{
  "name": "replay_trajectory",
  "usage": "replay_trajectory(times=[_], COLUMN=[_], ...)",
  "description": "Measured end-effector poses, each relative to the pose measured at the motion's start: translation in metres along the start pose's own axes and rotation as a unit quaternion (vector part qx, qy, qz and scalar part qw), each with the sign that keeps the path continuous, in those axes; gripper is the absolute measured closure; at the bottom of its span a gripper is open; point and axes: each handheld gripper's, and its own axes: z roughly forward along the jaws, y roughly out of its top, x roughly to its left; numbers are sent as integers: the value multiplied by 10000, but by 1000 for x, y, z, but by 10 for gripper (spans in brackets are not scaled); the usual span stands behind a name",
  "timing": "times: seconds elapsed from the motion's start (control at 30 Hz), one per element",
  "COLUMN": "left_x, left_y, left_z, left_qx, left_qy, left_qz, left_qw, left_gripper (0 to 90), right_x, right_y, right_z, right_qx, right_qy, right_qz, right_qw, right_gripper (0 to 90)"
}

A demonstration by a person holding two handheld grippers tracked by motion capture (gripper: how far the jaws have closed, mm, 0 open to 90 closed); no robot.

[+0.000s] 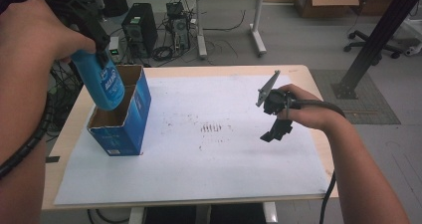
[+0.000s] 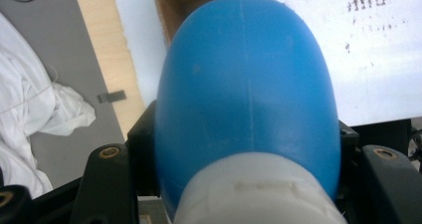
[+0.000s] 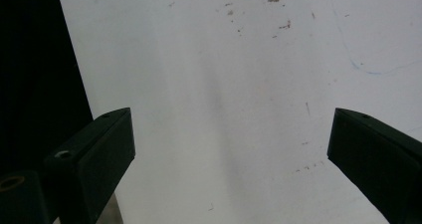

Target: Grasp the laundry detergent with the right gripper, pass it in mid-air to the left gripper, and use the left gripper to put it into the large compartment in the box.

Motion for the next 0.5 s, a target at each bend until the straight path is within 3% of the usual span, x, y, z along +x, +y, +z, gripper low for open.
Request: replay_trajectory(times=[0.23, 0.5], left_x=[9, 13], left_y=[4, 8], left_z=[2, 13], left_qx=[-22, 14], left_qy=[-110, -56], left_qz=[-207, -261], left_qw=[9997, 9996], left_gripper=[388, 387], right_x=[0, 0], right_y=[-1, -2], right_z=[0, -3], right_qx=[24, 179], right_qy=[39, 53], right_qz=[20, 12], right_qw=[10000, 9998], right_gripper=[48, 48])
